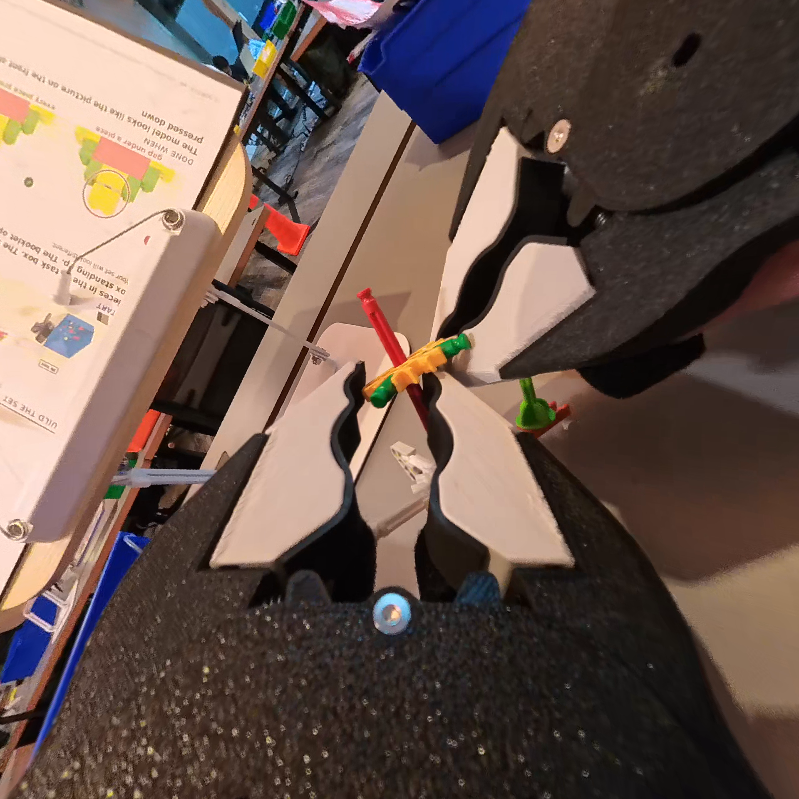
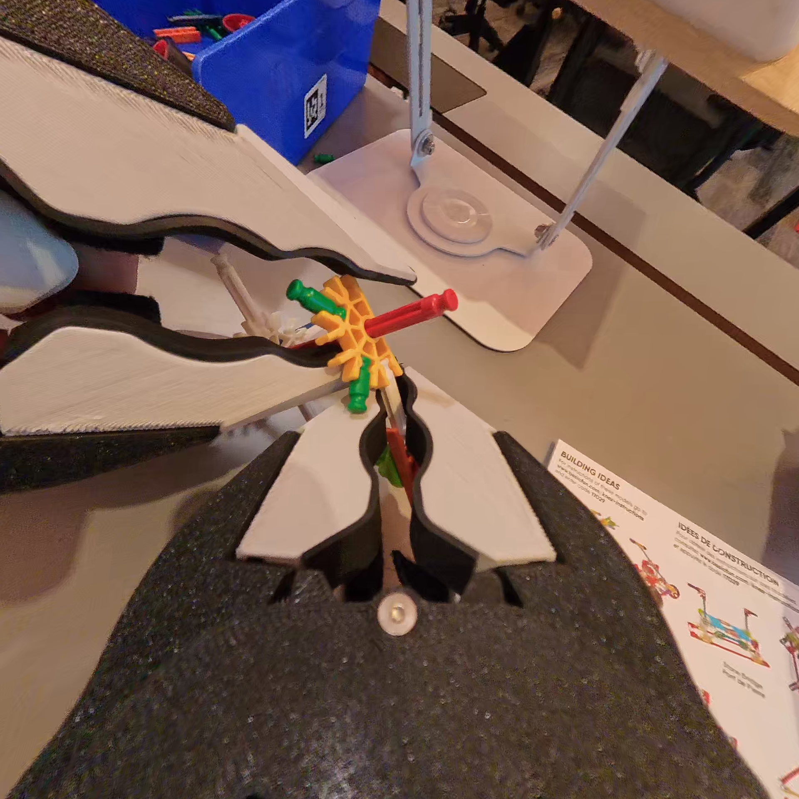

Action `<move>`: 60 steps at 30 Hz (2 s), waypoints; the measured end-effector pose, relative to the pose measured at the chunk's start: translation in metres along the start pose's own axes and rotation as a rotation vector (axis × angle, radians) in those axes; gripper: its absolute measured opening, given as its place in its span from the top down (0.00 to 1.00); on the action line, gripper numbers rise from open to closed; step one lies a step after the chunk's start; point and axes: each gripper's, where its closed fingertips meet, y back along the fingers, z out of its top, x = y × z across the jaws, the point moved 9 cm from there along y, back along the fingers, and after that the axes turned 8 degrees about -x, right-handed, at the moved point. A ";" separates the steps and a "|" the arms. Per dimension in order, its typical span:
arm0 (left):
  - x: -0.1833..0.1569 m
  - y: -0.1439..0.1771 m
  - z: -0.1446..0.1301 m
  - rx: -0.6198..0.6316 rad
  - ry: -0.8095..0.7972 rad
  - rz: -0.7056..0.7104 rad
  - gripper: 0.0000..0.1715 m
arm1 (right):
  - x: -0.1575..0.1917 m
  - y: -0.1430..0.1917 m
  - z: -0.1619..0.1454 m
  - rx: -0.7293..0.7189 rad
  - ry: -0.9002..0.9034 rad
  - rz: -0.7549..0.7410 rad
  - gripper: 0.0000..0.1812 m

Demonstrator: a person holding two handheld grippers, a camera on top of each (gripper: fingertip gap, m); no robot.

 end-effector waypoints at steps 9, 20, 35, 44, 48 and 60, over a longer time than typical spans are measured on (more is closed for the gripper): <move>0.012 -0.001 0.001 -0.045 0.180 0.024 0.87 | -0.003 0.000 0.006 -0.066 -0.143 -0.037 1.00; 0.029 -0.007 -0.009 -0.105 0.566 -0.143 0.87 | -0.005 0.003 0.009 -0.092 -0.067 -0.063 1.00; 0.044 -0.001 -0.011 -0.190 0.754 -0.315 0.86 | -0.016 0.030 0.015 -0.195 0.059 0.006 1.00; 0.045 -0.001 -0.017 -0.161 0.644 -0.354 0.86 | -0.031 0.039 0.002 -0.240 -0.259 0.339 0.91; 0.044 0.002 -0.012 -0.215 0.596 -0.382 0.86 | -0.042 0.044 0.001 -0.292 -0.417 0.423 0.86; 0.031 0.002 -0.003 -0.163 0.298 -0.312 0.86 | -0.005 0.047 0.016 -0.245 0.286 0.095 0.97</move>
